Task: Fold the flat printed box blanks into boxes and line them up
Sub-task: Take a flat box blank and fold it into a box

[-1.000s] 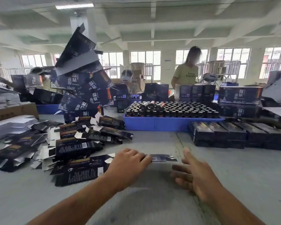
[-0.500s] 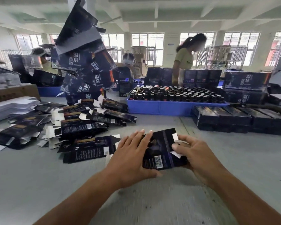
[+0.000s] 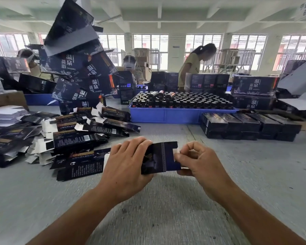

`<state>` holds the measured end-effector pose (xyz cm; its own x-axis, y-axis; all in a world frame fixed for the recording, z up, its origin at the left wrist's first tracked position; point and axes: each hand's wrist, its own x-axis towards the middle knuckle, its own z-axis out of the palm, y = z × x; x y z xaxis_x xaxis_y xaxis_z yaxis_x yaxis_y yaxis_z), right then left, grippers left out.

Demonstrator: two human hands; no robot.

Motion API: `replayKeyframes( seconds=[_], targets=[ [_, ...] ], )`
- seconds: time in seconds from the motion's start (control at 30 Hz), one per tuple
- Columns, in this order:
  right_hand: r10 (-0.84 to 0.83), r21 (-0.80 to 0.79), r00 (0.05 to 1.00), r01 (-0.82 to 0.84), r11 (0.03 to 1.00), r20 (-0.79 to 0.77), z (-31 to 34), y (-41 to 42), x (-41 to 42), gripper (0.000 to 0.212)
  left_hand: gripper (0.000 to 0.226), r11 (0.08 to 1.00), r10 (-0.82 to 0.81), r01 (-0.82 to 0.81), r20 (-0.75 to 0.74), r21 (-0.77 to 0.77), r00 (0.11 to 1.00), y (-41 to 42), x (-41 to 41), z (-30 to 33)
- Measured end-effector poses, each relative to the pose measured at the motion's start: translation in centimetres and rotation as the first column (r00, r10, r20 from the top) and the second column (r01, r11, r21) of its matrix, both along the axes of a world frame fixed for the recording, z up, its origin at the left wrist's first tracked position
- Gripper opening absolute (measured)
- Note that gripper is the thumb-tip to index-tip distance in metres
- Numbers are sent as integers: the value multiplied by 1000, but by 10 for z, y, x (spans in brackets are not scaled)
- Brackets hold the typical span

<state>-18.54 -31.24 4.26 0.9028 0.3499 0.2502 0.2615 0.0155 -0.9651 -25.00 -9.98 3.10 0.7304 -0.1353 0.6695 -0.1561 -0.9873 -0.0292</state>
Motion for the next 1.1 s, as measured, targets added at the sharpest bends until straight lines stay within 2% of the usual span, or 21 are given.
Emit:
replayKeyframes(
  seconds=[0.1,0.27,0.37,0.43,0.7,0.87,1.1],
  targets=[
    [57,-73,997,-53,996,56,1,-1,-3,17,75,999,-19,18,32,34,999,-3,-1,1],
    [39,-178,989,-13,984,144,3,1,-5,49,99,991,-44,47,-30,127,999,0,-1,2],
    [34,-230,974,19,973,222,3,1,-5,52,89,973,-67,65,-2,220,998,5,-1,6],
    [31,-233,966,30,972,255,4,1,-7,55,81,971,-72,70,1,230,997,5,-1,8],
    [-34,-213,923,124,969,383,9,2,-15,65,60,987,-118,120,-25,107,993,-6,-8,10],
    [-54,-173,916,132,976,397,10,4,-19,63,55,987,-161,162,-35,17,986,-8,-14,12],
    [-114,-171,895,206,964,431,5,8,-21,62,51,985,-175,174,18,14,984,-6,-13,10]
  ],
)
